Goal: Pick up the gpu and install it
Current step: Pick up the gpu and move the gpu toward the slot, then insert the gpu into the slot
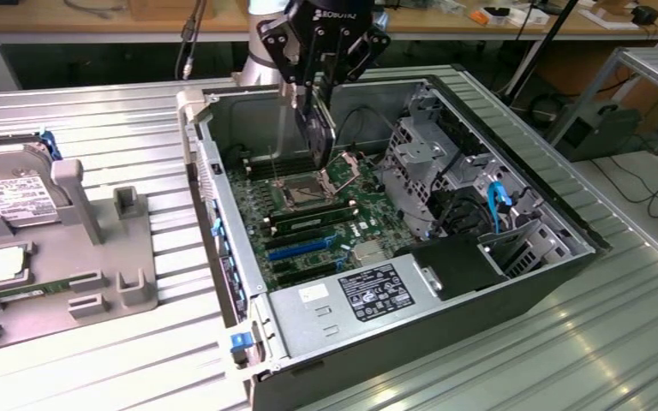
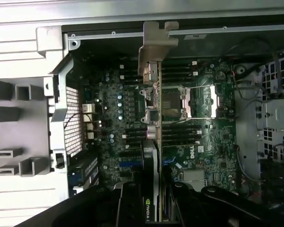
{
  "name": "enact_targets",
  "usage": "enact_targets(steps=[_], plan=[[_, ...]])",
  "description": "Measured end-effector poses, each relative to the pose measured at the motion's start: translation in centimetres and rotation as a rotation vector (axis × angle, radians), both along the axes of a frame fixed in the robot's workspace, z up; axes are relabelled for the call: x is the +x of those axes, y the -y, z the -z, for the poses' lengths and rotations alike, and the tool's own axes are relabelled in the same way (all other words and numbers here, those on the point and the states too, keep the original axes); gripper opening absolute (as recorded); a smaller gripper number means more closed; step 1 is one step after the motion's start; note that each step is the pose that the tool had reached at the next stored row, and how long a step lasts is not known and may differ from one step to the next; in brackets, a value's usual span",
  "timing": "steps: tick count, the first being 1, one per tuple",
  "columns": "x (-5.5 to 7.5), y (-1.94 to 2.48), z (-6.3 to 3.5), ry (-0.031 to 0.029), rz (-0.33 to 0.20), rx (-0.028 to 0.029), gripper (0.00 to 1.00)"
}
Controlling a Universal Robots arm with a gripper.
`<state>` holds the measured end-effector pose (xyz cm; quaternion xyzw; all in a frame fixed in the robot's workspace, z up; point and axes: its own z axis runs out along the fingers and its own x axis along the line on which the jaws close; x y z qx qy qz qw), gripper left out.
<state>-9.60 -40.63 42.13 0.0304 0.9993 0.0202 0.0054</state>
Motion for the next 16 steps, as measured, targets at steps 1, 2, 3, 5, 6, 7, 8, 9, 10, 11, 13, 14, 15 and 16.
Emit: enact_targets(steps=[1,2,3,5,6,7,8,9,10,11,13,14,15,16], plan=[[0.42,0.04,0.00,0.0001,0.000,0.0001,0.27],[0.65,0.05,0.00,0.0000,0.000,0.0001,0.27],[0.82,0.06,0.00,0.0001,0.000,0.0001,0.27],[1.36,0.09,0.00,0.0000,0.000,0.0000,0.27],[1.39,0.09,0.01,0.0001,0.000,0.0002,0.27],[1.39,0.09,0.00,0.0001,0.000,0.0001,0.27],[1.39,0.09,0.01,0.0001,0.000,0.0001,0.27],[1.39,0.09,0.00,0.0001,0.000,0.0001,0.27],[1.40,0.09,0.01,0.0001,0.000,0.0001,0.27],[1.39,0.09,0.00,0.0001,0.000,0.0001,0.27],[1.40,0.09,0.00,0.0001,0.000,0.0001,0.27],[1.39,0.09,0.00,0.0001,0.000,0.0001,0.27],[1.40,0.09,0.00,0.0001,0.000,0.0001,0.27],[1.39,0.09,0.00,0.0001,0.000,0.0001,0.27]])
